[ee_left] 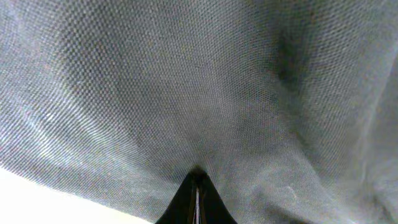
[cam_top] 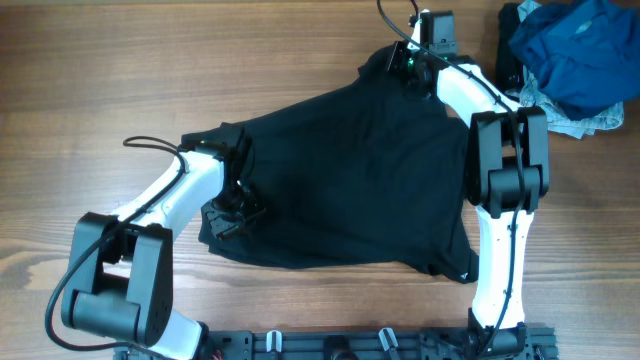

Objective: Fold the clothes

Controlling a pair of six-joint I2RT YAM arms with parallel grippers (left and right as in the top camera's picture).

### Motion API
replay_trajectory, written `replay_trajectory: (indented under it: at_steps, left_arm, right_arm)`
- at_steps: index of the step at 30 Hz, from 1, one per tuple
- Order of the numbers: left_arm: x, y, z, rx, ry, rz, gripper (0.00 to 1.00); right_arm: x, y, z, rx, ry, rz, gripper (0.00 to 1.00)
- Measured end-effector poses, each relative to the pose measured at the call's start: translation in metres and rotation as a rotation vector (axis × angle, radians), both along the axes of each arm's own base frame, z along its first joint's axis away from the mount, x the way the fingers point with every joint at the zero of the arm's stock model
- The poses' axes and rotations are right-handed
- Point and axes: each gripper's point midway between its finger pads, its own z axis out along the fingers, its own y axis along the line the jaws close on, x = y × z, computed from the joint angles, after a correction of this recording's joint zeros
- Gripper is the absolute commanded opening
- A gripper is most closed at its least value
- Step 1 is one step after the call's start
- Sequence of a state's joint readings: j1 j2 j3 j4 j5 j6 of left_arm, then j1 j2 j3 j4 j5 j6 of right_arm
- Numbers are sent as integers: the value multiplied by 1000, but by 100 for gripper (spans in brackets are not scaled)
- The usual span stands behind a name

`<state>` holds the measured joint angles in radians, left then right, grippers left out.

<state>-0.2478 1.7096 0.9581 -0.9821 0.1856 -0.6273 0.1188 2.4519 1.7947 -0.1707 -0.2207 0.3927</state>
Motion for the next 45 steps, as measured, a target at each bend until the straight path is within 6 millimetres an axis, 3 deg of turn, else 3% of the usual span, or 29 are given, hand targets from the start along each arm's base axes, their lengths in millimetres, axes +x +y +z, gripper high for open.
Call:
replay_trajectory:
  at_steps: [6, 12, 15, 19, 21, 23, 26, 29, 31, 33, 36, 39, 45]
  left_arm:
    - [-5, -16, 0, -5, -6, -67, 4]
    - [-11, -41, -1, -16, -33, -172, 4]
    - [-13, -48, -2, -22, -41, -200, 4]
    - [-21, -48, -1, -10, -14, -217, 4]
    - [-24, -44, -1, 19, -8, -226, 4]
    - [-18, -38, -2, 55, -35, -233, 4]
    - [16, -28, 9, 154, -174, -239, 4]
    - [78, -31, 30, 171, -410, -186, 4]
    - [126, -28, 47, 141, -579, -119, 4]
    - [164, -12, 63, 98, -699, -29, 4]
    - [204, 20, 77, 30, -813, 80, 4]
    - [223, 33, 62, 7, -829, 117, 4]
    - [248, 14, 2, -46, -703, 78, 4]
  right_arm:
    - [16, -16, 2, -28, -59, -48, 6]
    - [27, -84, 6, -79, -10, -165, 6]
    - [27, -118, 10, -150, 22, -214, 12]
    - [25, -124, 24, -201, 65, -209, 20]
    - [24, -124, 38, -211, 84, -208, 35]
    - [18, -122, 46, -217, 116, -192, 42]
    - [-11, -110, 59, -173, 224, -138, 52]
    - [-45, -87, 87, -101, 311, -54, 68]
    - [-74, -65, 109, -51, 374, 25, 73]
    - [-107, -42, 115, -29, 476, 98, 67]
    - [-143, -12, 112, -31, 596, 192, 43]
    - [-166, 20, 111, -56, 650, 282, 37]
    - [-197, 80, 106, -196, 683, 360, 36]
